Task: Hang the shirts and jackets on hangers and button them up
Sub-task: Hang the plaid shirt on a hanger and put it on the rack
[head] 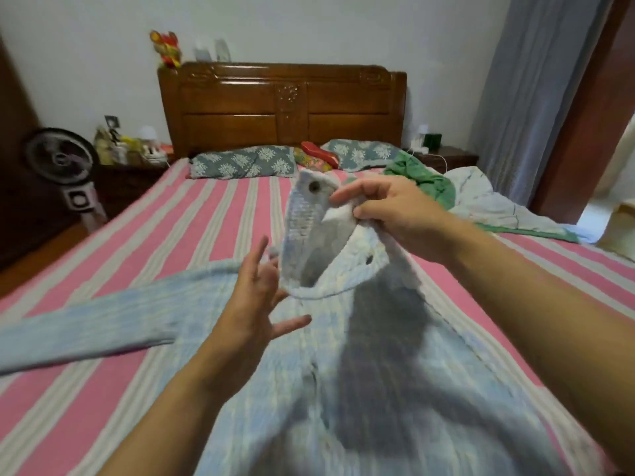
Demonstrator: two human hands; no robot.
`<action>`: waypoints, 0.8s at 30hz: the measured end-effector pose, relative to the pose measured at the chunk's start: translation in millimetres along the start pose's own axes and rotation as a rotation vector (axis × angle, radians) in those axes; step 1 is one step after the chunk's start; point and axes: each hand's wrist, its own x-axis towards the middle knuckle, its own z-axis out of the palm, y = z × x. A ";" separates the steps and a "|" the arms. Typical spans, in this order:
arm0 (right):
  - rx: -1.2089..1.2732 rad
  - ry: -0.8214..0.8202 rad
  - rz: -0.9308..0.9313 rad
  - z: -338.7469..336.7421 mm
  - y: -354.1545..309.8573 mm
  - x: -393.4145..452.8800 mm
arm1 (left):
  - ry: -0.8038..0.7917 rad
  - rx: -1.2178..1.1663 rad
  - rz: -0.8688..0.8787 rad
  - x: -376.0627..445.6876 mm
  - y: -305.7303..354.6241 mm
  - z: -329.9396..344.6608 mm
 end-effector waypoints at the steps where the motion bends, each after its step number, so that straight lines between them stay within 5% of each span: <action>1: 0.001 -0.126 0.028 22.1 1.1 -5.7 | 0.022 -0.051 0.003 -19.4 5.9 -9.5; 3: -0.074 -0.323 0.142 67.2 22.4 -20.6 | 0.186 0.042 -0.052 -54.0 -3.3 -31.7; 5: -0.316 -0.331 0.129 108.3 64.5 -38.1 | 0.325 0.230 -0.205 -75.6 -33.4 -63.7; 8: -0.430 0.070 -0.009 148.5 134.7 -82.3 | 0.372 0.641 -0.316 -89.2 -74.2 -106.4; 10: -0.314 0.402 0.041 162.8 162.9 -114.4 | 0.472 0.628 -0.327 -86.5 -80.3 -120.2; 12: -0.288 0.516 0.105 170.8 170.2 -119.5 | 0.539 0.582 -0.292 -81.9 -77.9 -123.6; 14: -0.332 0.360 -0.044 169.1 156.8 -110.0 | 0.468 0.688 -0.257 -82.8 -72.9 -120.5; 16: -0.406 0.026 -0.165 159.0 139.8 -103.7 | 0.325 0.845 -0.224 -86.0 -67.1 -117.0; 19: -0.485 -0.443 -0.050 139.6 140.1 -112.3 | 0.164 0.936 -0.109 -93.6 -53.4 -103.7; 22: -0.397 -0.452 0.037 144.8 151.8 -117.8 | 0.113 1.083 0.222 -109.2 -33.3 -90.4; 24: -0.452 -0.356 -0.050 158.9 154.4 -114.8 | -0.099 1.055 0.185 -122.2 -28.9 -89.5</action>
